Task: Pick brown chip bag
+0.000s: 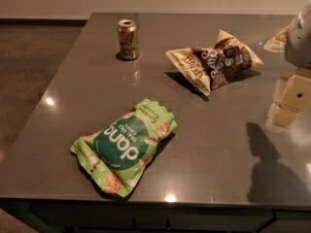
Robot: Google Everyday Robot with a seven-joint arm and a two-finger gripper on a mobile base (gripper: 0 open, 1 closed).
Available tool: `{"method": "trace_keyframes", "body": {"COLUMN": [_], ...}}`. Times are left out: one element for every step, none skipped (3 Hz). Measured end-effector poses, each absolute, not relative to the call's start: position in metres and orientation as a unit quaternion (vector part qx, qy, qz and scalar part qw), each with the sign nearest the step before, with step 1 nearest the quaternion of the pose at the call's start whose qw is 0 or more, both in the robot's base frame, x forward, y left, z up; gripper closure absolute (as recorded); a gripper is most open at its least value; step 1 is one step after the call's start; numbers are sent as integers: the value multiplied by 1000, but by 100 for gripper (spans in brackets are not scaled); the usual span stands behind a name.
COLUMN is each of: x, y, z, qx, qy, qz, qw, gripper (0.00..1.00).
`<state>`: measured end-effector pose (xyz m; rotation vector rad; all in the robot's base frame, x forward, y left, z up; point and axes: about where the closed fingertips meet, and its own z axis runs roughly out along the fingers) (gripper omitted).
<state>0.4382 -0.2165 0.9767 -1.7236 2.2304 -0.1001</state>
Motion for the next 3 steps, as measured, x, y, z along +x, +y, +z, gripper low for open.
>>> {"method": "trace_keyframes", "body": {"x": [456,492,539], "y": [-215,-216,-215], "z": [975,964,951], "qx": [-609,-618,-635], "qy": [774,765,750], "qz": [-42,-51,-47], "qw": [169,176,182], "gripper": [0,0,0]}}
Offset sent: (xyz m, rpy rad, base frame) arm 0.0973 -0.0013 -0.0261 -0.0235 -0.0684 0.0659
